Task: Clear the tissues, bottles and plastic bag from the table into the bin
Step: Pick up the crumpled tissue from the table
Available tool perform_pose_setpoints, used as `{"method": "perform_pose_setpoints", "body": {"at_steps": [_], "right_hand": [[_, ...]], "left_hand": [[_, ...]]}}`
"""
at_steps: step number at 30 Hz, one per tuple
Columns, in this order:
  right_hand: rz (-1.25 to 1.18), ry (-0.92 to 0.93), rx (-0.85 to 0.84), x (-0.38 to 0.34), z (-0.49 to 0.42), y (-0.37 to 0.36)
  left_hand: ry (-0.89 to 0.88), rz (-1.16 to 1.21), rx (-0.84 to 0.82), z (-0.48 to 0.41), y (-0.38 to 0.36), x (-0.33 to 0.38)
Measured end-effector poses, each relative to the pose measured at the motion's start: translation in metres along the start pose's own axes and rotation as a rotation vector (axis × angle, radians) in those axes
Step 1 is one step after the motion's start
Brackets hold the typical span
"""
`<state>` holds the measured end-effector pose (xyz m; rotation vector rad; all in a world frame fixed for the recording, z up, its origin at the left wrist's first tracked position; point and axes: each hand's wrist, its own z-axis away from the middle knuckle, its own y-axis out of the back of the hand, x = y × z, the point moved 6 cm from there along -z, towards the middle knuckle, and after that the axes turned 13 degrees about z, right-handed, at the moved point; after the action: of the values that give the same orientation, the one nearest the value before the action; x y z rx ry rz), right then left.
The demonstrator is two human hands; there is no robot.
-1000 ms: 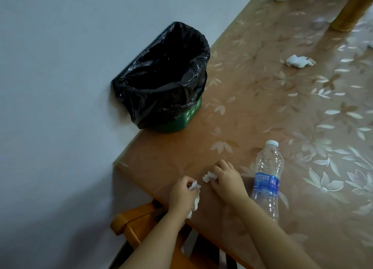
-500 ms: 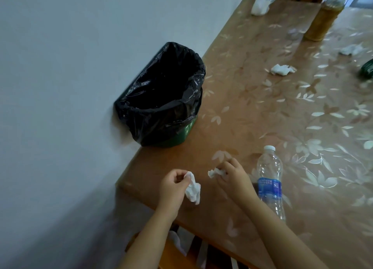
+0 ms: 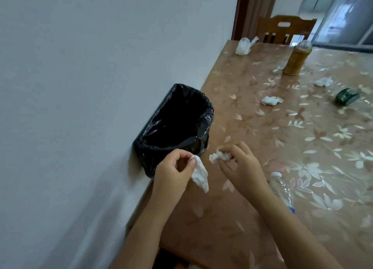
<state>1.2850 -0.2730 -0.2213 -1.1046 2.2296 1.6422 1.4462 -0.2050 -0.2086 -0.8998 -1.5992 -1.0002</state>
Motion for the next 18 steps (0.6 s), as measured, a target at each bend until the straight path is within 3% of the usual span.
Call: {"method": "perform_pose_setpoints", "body": {"at_steps": [7,18], "right_hand": [[0.012,0.065,0.081,-0.032,-0.041,0.009],[-0.020,0.119,0.070,-0.064,-0.098,0.001]], "left_hand": [[-0.143,-0.023,0.083,-0.045,0.026,0.035],[-0.245,-0.052,0.228,-0.091,0.051,0.059]]}}
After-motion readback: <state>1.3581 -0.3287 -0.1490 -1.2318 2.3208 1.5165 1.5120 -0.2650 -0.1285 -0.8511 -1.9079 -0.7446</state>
